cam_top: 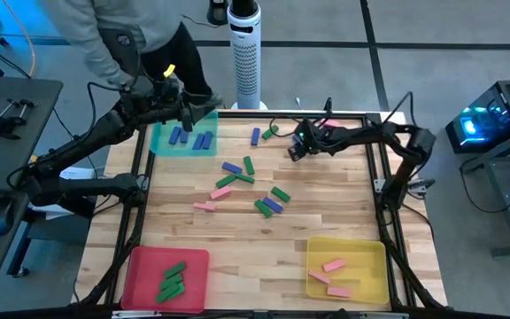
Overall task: Sort blocks
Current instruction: Put the blue block into the blue bin
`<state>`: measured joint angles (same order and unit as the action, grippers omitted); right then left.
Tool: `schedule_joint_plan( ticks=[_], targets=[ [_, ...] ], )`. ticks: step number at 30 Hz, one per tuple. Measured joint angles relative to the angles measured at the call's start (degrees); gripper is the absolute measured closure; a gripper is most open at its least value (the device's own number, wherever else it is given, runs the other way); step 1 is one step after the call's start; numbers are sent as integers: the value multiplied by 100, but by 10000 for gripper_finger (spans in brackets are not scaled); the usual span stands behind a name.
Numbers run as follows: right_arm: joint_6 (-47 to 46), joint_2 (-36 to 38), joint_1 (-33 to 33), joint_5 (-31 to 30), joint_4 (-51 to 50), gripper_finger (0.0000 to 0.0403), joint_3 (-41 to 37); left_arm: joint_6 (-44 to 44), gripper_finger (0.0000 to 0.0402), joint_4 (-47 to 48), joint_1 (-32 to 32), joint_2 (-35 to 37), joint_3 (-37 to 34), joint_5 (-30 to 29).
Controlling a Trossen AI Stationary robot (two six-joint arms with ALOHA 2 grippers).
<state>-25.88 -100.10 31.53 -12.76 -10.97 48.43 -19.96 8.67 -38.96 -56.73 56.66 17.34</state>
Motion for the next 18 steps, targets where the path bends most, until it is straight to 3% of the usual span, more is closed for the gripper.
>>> schedule_joint_plan(
  ticks=[5, 12, 15, 18],
  targets=[
    [27, -221, -50, 132, -214, 207, 34, -103, 133, 2, 0, 0, 0, -4],
    [-308, -140, -180, 250, -226, 349, -22, -298, 133, 26, 2, 0, 0, 16],
    [-551, 205, -389, 518, -124, 349, -72, -477, 133, 107, -8, -23, 0, 296],
    [-803, 812, -763, 782, 424, 349, -87, -527, 133, 87, -13, -226, 0, 1171]
  ],
)
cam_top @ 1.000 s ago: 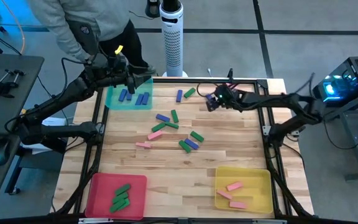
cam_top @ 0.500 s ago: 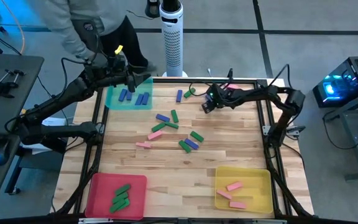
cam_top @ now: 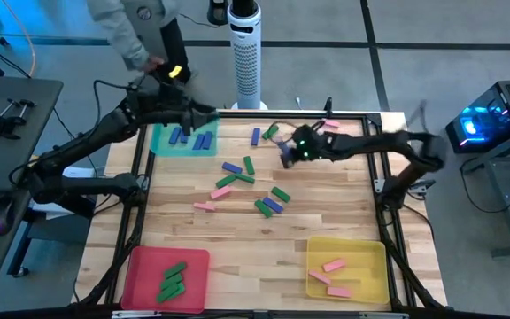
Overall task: Sort blocks
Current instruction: Put the blue block into the blue bin
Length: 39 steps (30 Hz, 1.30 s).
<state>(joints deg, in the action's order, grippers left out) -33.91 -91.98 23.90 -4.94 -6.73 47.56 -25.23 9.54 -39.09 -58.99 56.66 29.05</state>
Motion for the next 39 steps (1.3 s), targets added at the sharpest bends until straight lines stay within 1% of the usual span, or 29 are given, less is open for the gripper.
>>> schedule_joint_plan(
  ticks=[2, 4, 6, 8, 10, 14, 18, 21, 24, 27, 29, 33, 39],
  targets=[
    [-194, 422, -221, -81, 654, 349, 27, 21, 133, -55, 27, -235, 0, 610],
    [-194, 692, -440, -178, 1436, 349, 25, 23, 133, -216, 81, -507, 0, 1033],
    [-178, 883, -654, -155, 2081, 349, 119, 21, 133, -550, 154, -813, 0, 1290],
    [-105, 943, -809, -132, 2422, 349, 517, -8, 133, -1059, 234, -1102, 0, 1397],
    [237, 921, -920, -150, 2338, 349, 1024, -20, 133, -1729, 358, -1342, 0, 1421],
    [1223, 694, -1154, -94, 2023, 349, 2142, -55, 133, -3163, 531, -1716, 0, 1434],
    [1595, 503, -1187, -119, 1459, 349, 2977, -380, 133, -4333, 558, -1892, 0, 1449],
    [1775, 396, -1177, -154, 1207, 349, 3318, -688, 133, -4855, 553, -1925, 0, 1464],
    [1807, 355, -1187, -109, 1202, 349, 3428, -873, 133, -5169, 531, -1926, 0, 1498],
    [1799, 334, -1185, -25, 1207, 349, 3428, -1012, 133, -5169, 525, -1926, 0, 1319],
    [1792, 307, -1192, 202, 1164, 349, 3422, -1005, 133, -5117, 525, -1929, 0, 1122],
    [1790, 282, -1213, 542, 1127, 349, 3406, -864, 133, -5076, 527, -1927, 0, 1064],
    [1749, 299, -1203, 543, 1165, 349, 3409, -863, 138, -5066, 522, -1931, 0, 1052]
  ],
)
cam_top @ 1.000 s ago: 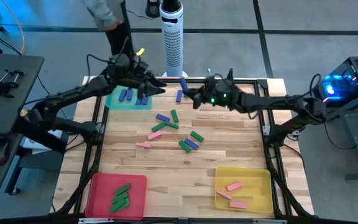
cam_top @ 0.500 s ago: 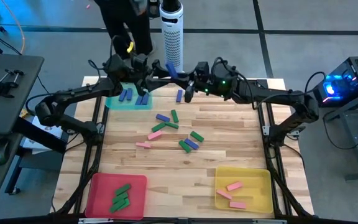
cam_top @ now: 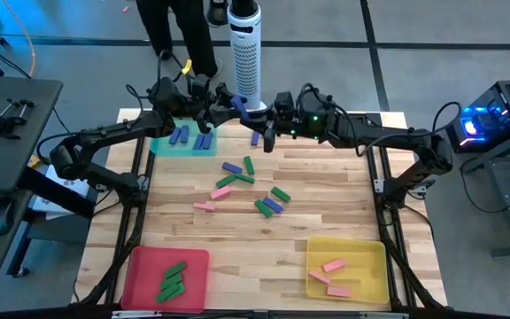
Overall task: Sort blocks
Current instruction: Put the blue block into the blue bin
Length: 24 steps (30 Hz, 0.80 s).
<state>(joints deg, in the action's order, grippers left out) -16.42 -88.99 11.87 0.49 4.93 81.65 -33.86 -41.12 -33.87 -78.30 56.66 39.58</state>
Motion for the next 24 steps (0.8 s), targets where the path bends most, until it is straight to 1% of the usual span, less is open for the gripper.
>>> schedule_joint_plan(
  ticks=[3, 6, 10, 14, 16, 18, 20, 22, 24],
  targets=[
    [0, 0, -3, 34, -2, 349, 0, -1, 157, 2, 2, 0, 0, 81],
    [-2, 0, 3, 117, -7, 348, 0, -1, 189, -2, 2, 0, 0, 142],
    [-9, 0, 1, 125, -13, 340, 0, -59, 241, -39, 20, 4, 0, 231],
    [-279, -29, 1, 139, -7, 335, 3, -210, 300, -207, 30, 4, 3, 240],
    [-311, -75, -3, 103, -84, 326, 18, -197, 328, -62, 31, 22, 61, 246],
    [-376, -90, -1, 101, -226, 309, 24, -13, 330, 283, 31, 93, 128, 268],
    [-528, -90, 41, 133, -562, 284, 20, 357, 330, 909, 24, 231, 262, 196],
    [-626, -76, 126, 136, -930, 257, -1, 780, 330, 1853, -72, 485, 422, 135],
    [-710, 7, 264, 117, -1306, 235, -11, 1331, 330, 3035, -187, 699, 651, -216]
  ],
)
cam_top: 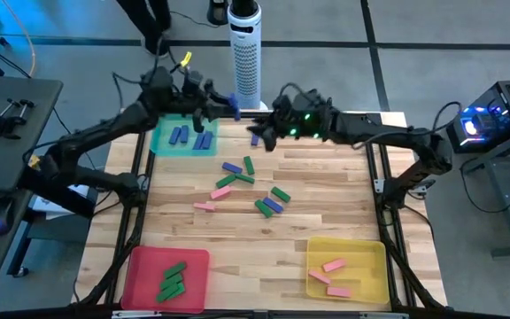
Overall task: Sort blocks
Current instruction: Put the blue block into the blue bin, then put the green block into the red bin
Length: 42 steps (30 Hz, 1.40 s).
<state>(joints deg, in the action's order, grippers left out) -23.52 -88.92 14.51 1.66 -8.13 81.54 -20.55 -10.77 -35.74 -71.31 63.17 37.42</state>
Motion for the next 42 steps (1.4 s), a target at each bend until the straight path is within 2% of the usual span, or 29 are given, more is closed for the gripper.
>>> schedule_joint_plan(
  ticks=[3, 7, 12, 15, 22, 28, 32, 37, 42],
  targets=[
    [-64, 241, 204, -7, -506, 216, 20, 850, 330, 1982, -186, 226, 326, -1147],
    [-47, 292, 347, 35, -1076, 212, 4, 1620, 330, 3862, -494, 382, 621, -2663],
    [7, 289, 477, 23, -990, 211, 15, 1586, 330, 6142, -1020, -62, 589, -3100],
    [70, 250, 525, 12, -1039, 210, 13, 1479, 319, 7073, -1297, -581, 591, -3522],
    [106, 258, 535, 12, -1013, 210, 13, 1639, 272, 7122, -1737, -1776, 589, -3770],
    [43, 258, 382, 10, -1144, 210, 13, 2010, 226, 7022, -2076, -2359, 589, -3771],
    [53, 245, 260, -6, -1327, 210, 13, 2078, 207, 7086, -2242, -2272, 589, -3553],
    [273, 80, 113, -235, -1575, 210, 15, 2120, 203, 7011, -2250, -1722, 589, -2725],
    [696, -404, -61, 250, -1938, 210, 13, 2124, 203, 6642, -1900, -976, 589, -2100]
  ],
)
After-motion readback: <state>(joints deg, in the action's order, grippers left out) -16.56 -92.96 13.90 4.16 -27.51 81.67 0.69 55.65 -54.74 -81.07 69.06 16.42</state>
